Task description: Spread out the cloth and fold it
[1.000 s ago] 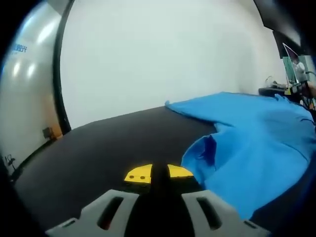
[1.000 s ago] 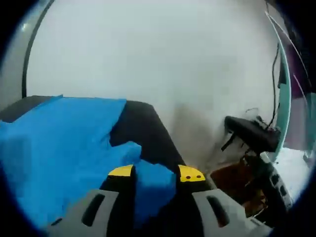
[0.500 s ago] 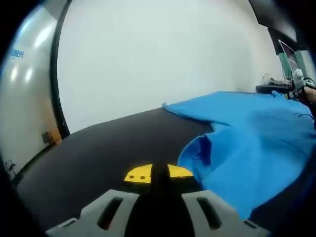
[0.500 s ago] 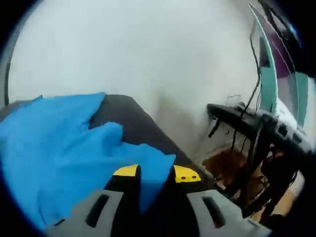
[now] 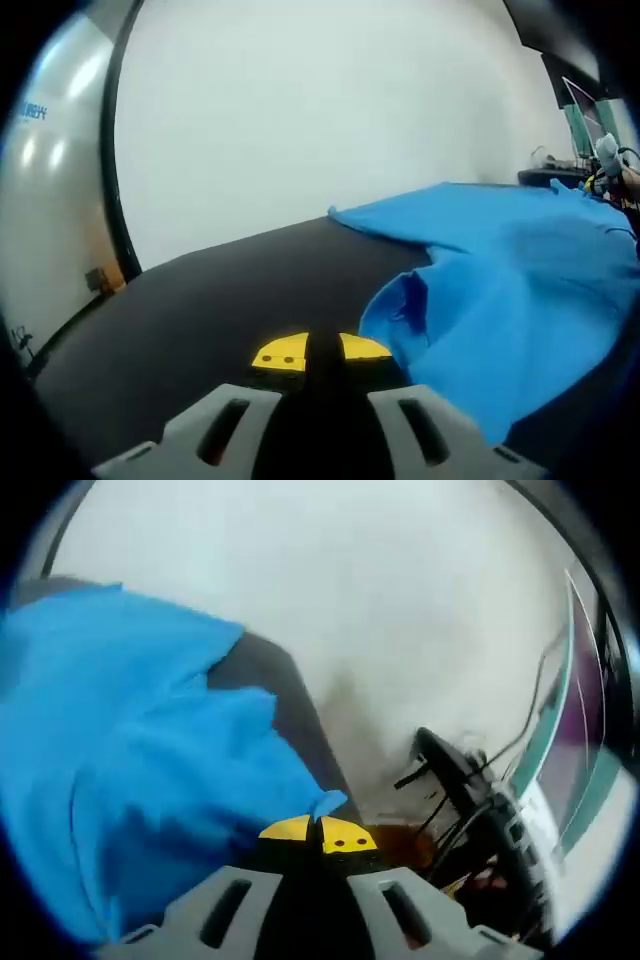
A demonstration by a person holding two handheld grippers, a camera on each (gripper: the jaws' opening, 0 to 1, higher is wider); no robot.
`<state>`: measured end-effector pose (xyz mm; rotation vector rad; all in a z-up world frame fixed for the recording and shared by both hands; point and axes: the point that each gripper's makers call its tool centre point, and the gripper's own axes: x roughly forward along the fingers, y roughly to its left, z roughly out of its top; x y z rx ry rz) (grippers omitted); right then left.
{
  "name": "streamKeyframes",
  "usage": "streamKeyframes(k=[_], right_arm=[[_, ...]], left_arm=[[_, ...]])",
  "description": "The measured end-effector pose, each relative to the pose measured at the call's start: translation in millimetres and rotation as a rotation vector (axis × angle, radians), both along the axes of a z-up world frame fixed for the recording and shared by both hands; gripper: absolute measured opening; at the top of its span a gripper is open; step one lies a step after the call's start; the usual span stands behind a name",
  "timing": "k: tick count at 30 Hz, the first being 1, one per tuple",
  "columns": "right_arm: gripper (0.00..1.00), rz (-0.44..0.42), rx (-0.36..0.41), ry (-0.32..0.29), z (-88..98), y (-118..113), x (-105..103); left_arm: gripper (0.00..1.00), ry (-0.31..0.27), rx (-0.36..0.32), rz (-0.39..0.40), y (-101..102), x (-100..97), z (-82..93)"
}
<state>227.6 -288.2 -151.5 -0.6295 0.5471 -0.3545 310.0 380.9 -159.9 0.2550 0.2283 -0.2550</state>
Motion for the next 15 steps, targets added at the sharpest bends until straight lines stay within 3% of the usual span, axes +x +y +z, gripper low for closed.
streamKeyframes(k=[2, 5, 7, 9, 12, 13, 14, 15], right_arm=[[0.0, 0.011, -0.137, 0.065, 3.2, 1.3, -4.0], [0.0, -0.013, -0.267, 0.041, 21.3, -6.7, -3.2], [0.0, -0.05, -0.376, 0.088, 30.3, -17.9, -6.1], [0.0, -0.071, -0.388, 0.133, 25.8, -26.4, -7.2], [0.0, -0.066, -0.342, 0.183, 12.4, -26.8, -10.0], [0.01, -0.04, -0.311, 0.221, 3.6, -22.9, -10.0], [0.09, -0.006, -0.293, 0.26, -3.8, -19.0, -9.1], [0.1, -0.005, -0.287, 0.267, -2.9, -18.2, -10.6]], left_arm=[[0.1, 0.0, 0.002, 0.001, -0.1, 0.0, -0.1], [0.1, 0.002, 0.001, 0.004, 0.0, -0.1, -0.2], [0.1, 0.004, 0.0, 0.004, -0.1, -0.3, -0.4], [0.1, 0.004, -0.002, 0.005, 0.2, -0.3, -0.4], [0.1, 0.005, -0.004, 0.006, 0.5, -0.5, -0.5], [0.1, 0.005, -0.004, 0.007, 0.7, -0.4, -0.5], [0.1, 0.006, -0.004, 0.009, 1.0, -0.3, -0.7], [0.1, 0.007, -0.005, 0.009, 1.2, -0.2, -0.8]])
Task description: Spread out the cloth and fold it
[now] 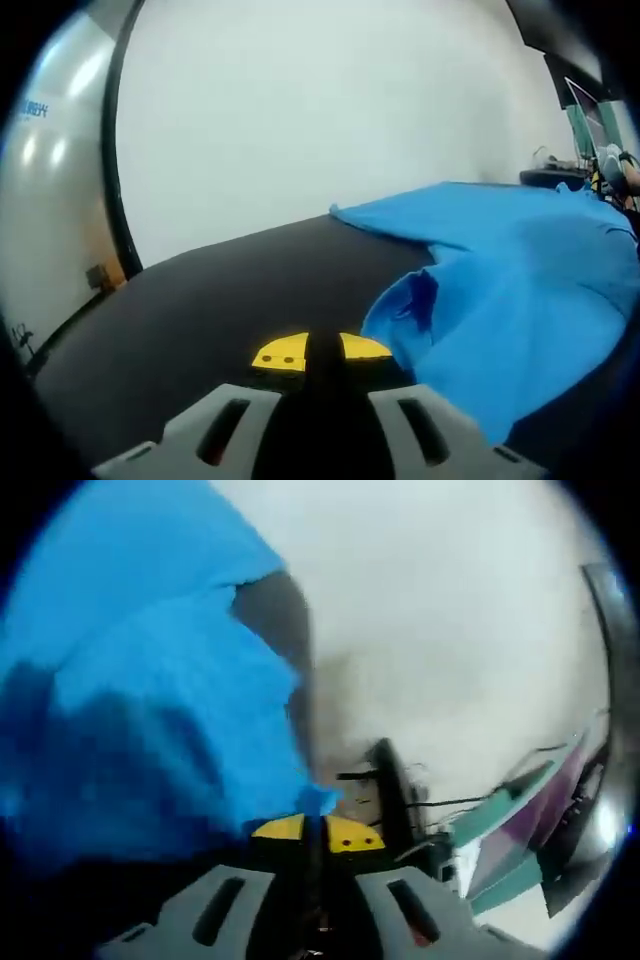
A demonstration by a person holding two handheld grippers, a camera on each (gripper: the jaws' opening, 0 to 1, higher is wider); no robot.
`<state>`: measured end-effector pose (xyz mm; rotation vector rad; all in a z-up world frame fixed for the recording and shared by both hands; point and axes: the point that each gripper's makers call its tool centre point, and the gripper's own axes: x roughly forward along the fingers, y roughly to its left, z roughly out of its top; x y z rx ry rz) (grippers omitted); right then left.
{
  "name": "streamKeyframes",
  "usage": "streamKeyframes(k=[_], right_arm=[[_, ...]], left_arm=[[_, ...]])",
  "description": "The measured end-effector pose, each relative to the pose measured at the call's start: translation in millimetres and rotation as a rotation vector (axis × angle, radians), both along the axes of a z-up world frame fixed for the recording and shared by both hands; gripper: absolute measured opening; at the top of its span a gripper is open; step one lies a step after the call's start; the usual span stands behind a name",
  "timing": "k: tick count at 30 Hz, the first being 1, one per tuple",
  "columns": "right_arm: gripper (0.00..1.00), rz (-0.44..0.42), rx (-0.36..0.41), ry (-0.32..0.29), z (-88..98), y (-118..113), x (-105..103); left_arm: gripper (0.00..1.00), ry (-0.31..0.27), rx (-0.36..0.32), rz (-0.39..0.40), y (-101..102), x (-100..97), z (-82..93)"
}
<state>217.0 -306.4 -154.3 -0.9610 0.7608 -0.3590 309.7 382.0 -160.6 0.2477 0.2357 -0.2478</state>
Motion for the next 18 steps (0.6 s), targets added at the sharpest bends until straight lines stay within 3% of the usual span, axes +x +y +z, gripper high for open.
streamKeyframes(k=[1, 3, 6, 7, 10, 12, 14, 17, 18], right_arm=[[0.1, 0.005, 0.024, 0.009, 0.2, 2.2, -0.9], [0.1, 0.012, 0.159, -0.135, 13.9, 11.9, 2.6], [0.1, 0.062, 0.107, -0.26, 57.6, 14.4, 2.3], [0.1, 0.09, 0.131, -0.314, 70.5, 18.9, 3.7], [0.11, 0.175, 0.395, -0.511, 96.7, 41.5, 10.7], [0.13, 0.275, 0.546, -0.627, 110.5, 56.6, 17.0], [0.13, 0.292, 0.688, -0.637, 105.0, 64.7, 17.1], [0.13, 0.341, 0.877, -0.714, 107.3, 77.6, 18.4], [0.13, 0.375, 0.989, -0.749, 109.5, 87.3, 18.1]], left_arm=[[0.1, 0.001, -0.002, 0.0, 0.2, 0.1, -0.1], [0.1, 0.003, -0.005, 0.002, 0.8, 0.4, -0.3], [0.1, 0.005, -0.009, 0.004, 1.7, 0.9, -0.7], [0.1, 0.006, -0.011, 0.005, 1.9, 1.0, -0.8], [0.1, 0.007, -0.014, 0.008, 2.4, 1.3, -1.1], [0.1, 0.007, -0.014, 0.01, 2.6, 1.5, -1.2], [0.11, 0.004, -0.031, 0.014, 3.6, 1.9, 0.4], [0.11, -0.01, -0.12, 0.014, 4.8, 1.7, 7.5], [0.11, -0.026, -0.171, 0.015, 5.9, 1.5, 13.3]])
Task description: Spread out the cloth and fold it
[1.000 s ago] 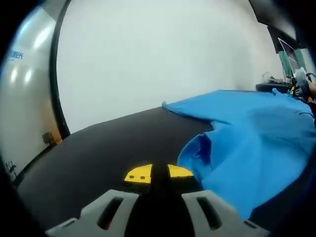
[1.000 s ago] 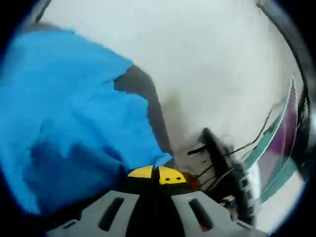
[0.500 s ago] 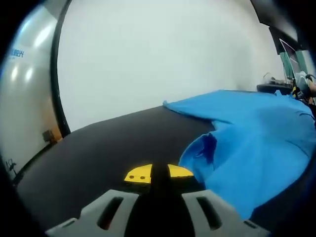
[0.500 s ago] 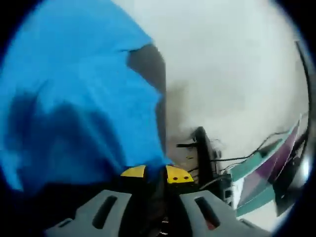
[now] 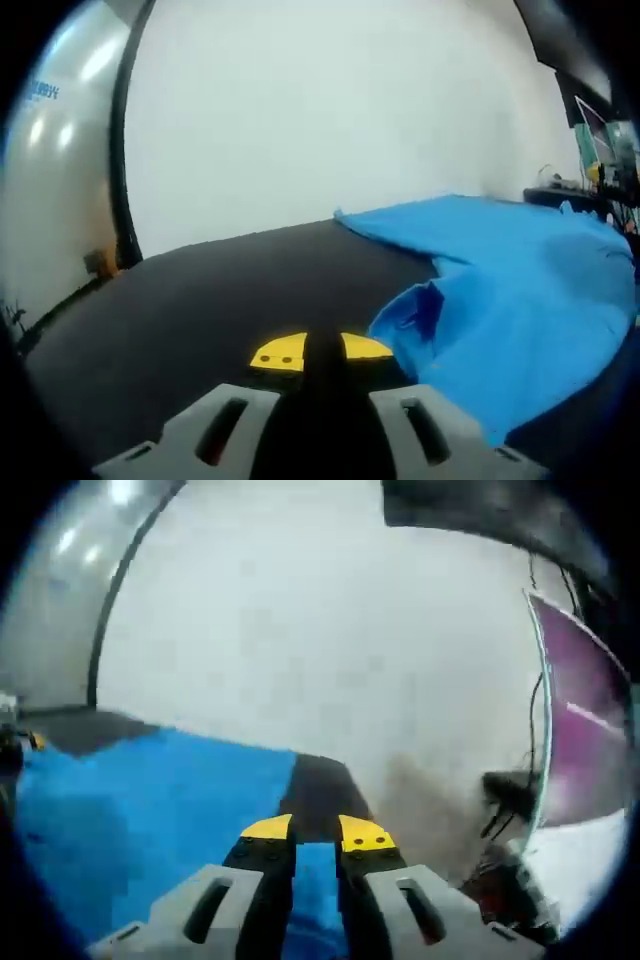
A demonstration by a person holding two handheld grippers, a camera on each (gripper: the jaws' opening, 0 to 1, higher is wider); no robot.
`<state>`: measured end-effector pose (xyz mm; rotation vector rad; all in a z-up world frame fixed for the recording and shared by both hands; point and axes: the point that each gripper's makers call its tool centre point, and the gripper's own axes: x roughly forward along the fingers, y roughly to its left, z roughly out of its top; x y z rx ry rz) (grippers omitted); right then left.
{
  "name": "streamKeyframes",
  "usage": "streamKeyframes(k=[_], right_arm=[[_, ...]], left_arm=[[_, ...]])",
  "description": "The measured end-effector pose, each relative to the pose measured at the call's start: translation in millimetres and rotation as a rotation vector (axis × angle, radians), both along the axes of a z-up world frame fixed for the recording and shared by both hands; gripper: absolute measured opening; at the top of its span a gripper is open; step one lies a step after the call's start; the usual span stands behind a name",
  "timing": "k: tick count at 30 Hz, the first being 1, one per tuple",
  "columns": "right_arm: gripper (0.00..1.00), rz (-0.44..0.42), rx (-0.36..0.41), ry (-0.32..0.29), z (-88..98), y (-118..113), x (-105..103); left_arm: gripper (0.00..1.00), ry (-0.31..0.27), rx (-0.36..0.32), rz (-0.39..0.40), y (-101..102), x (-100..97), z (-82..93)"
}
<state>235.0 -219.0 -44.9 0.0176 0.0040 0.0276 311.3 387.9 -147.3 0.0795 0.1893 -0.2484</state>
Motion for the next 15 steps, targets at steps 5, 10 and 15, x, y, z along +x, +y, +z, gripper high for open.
streamKeyframes(k=[5, 10, 15], right_arm=[[0.13, 0.266, 0.389, -0.17, 20.9, 40.9, -3.5], [0.13, 0.377, 0.419, -0.286, 28.8, 57.1, -5.1], [0.13, 0.331, 0.247, -0.249, 1.1, 53.6, 11.6]], left_arm=[[0.13, -0.074, -0.244, -0.026, 6.5, -7.6, 26.5], [0.15, 0.037, -0.387, -0.099, -3.1, -18.3, 28.6], [0.15, 0.242, -0.388, -0.167, -44.5, -23.5, 25.0]])
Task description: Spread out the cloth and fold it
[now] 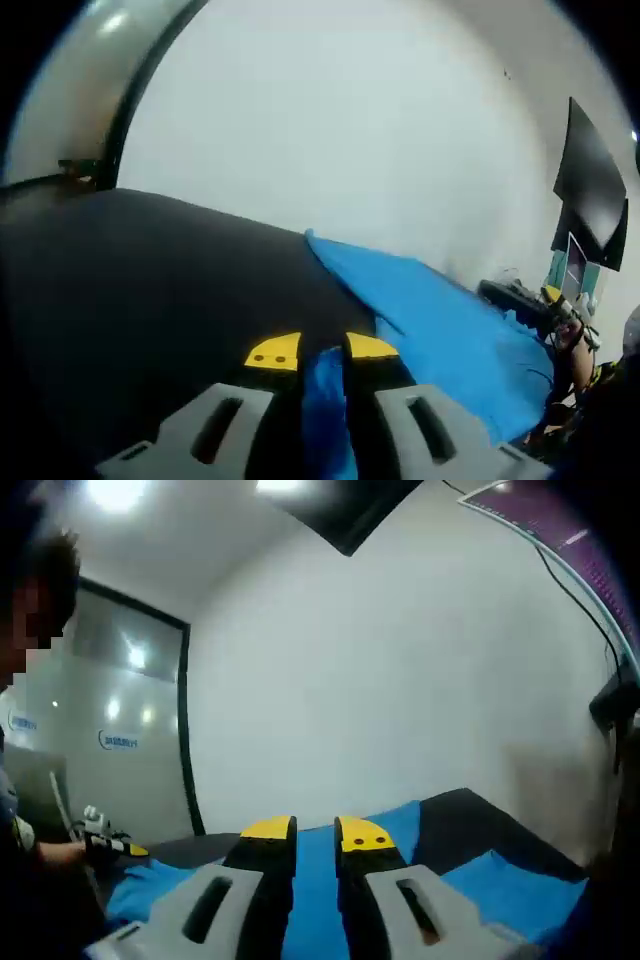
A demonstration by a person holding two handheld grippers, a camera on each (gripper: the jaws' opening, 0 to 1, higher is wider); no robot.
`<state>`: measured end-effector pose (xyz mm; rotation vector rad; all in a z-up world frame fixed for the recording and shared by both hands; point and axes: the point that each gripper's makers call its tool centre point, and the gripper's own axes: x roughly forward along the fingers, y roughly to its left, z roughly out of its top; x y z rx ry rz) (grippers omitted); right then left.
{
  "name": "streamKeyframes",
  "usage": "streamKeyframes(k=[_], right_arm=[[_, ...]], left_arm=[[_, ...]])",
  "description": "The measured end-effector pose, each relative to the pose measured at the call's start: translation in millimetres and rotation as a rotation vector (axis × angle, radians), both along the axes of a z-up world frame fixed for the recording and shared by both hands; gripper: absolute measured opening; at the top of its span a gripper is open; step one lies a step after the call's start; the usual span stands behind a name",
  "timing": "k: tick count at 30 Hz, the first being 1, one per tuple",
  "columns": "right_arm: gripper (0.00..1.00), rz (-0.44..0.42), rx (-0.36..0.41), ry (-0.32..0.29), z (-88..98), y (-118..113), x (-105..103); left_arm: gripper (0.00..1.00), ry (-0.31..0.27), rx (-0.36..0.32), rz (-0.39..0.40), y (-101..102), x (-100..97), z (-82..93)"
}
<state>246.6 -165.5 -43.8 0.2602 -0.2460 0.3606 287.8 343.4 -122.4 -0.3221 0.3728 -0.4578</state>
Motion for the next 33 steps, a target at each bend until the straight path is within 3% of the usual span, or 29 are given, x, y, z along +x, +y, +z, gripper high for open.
streamKeyframes(k=[2, 3, 6, 8, 9, 11, 13, 15, 17, 21, 24, 26, 28, 30, 33], right_arm=[[0.13, 0.012, 0.008, 0.024, -10.8, 1.0, 7.4], [0.13, 0.017, 0.022, 0.025, -13.2, 1.1, 8.4], [0.13, 0.035, 0.032, 0.008, -15.4, 3.2, 9.4], [0.13, 0.044, 0.005, 0.004, -21.3, 6.8, 11.9], [0.13, 0.045, -0.024, 0.011, -26.4, 8.6, 13.4], [0.13, 0.034, -0.091, 0.025, -33.0, 8.8, 15.8], [0.13, 0.037, -0.086, 0.009, -30.3, 9.6, 14.9], [0.13, 0.047, -0.091, 0.006, -30.4, 10.4, 14.0], [0.13, 0.046, -0.1, 0.006, -31.7, 10.2, 13.9], [0.13, 0.037, -0.082, -0.007, -29.1, 5.6, 13.0], [0.13, 0.041, -0.072, -0.001, -29.9, 4.9, 13.1], [0.13, 0.045, -0.079, -0.003, -30.1, 6.3, 12.5], [0.13, 0.046, -0.083, -0.005, -30.2, 6.9, 11.7], [0.13, 0.047, -0.082, -0.009, -29.6, 7.3, 11.0], [0.13, 0.048, -0.081, -0.006, -29.9, 7.6, 11.7]], left_arm=[[0.15, 0.086, -0.008, -0.045, -12.5, -1.4, -5.2], [0.15, 0.119, 0.031, -0.056, -16.6, -1.7, -10.2], [0.15, 0.111, 0.178, -0.058, -18.0, 7.9, -20.1], [0.15, 0.127, 0.174, -0.071, -28.1, 11.9, -24.6], [0.15, 0.17, 0.185, -0.08, -30.2, 11.2, -31.0], [0.05, 0.172, 0.249, -0.069, -27.4, 18.3, -34.0], [0.04, 0.148, 0.229, -0.078, -30.8, 27.6, -20.7], [0.04, 0.184, 0.144, -0.1, -29.8, 38.9, -10.0], [0.05, 0.222, 0.129, -0.123, -27.7, 45.5, -10.3], [0.05, 0.248, 0.208, -0.062, -7.7, 68.9, -29.8], [0.05, 0.275, 0.204, 0.035, 6.8, 78.5, -48.3], [0.05, 0.259, 0.191, 0.034, 7.4, 76.1, -52.1], [0.05, 0.194, 0.119, 0.032, 8.8, 73.4, -34.7], [0.06, 0.121, 0.097, -0.011, 9.1, 63.1, -16.3], [0.07, 0.105, 0.073, -0.099, -2.6, 33.2, -0.9]])
